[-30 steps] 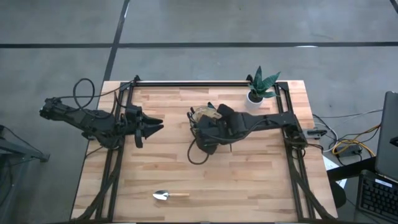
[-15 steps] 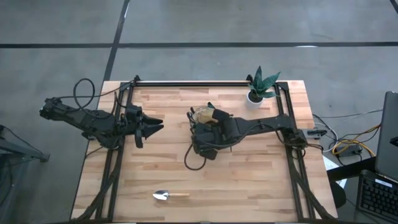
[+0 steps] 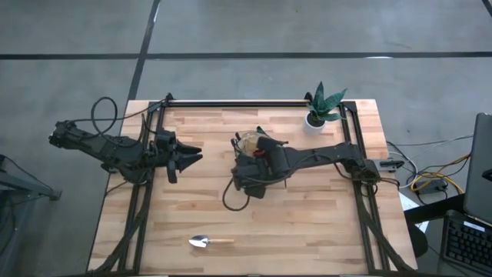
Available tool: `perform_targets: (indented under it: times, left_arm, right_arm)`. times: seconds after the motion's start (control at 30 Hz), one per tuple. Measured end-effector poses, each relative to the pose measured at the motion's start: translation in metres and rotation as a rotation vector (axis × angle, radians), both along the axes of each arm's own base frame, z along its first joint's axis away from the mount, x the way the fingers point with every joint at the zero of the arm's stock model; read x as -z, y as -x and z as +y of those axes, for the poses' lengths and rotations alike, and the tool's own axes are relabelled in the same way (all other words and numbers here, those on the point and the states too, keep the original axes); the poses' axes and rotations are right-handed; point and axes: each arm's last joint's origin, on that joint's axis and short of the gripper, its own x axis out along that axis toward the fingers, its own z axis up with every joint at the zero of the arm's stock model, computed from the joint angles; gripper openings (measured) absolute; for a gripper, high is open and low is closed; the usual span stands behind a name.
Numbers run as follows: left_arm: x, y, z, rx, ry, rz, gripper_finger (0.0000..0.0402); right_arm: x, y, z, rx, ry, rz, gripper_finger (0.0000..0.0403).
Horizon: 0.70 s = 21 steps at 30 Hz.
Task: Pick & Place Garden tools in Gardening bag
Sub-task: Put the top trowel into the front bag pocket
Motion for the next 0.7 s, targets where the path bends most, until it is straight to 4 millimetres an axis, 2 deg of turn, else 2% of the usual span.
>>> perform_targets:
  times: [0.37,0.7]
  left_arm:
    - [0.001,0.000,0.000,0.000,0.000,0.012,0.0142]
    - [0.001,0.000,0.000,-0.002,0.018,0.008,0.0142]
  right_arm:
    - [0.010,-0.012,-0.001,-0.076,0.008,-0.031,0.0008]
    - [0.038,-0.016,-0.009,-0.070,0.000,0.043,0.0009]
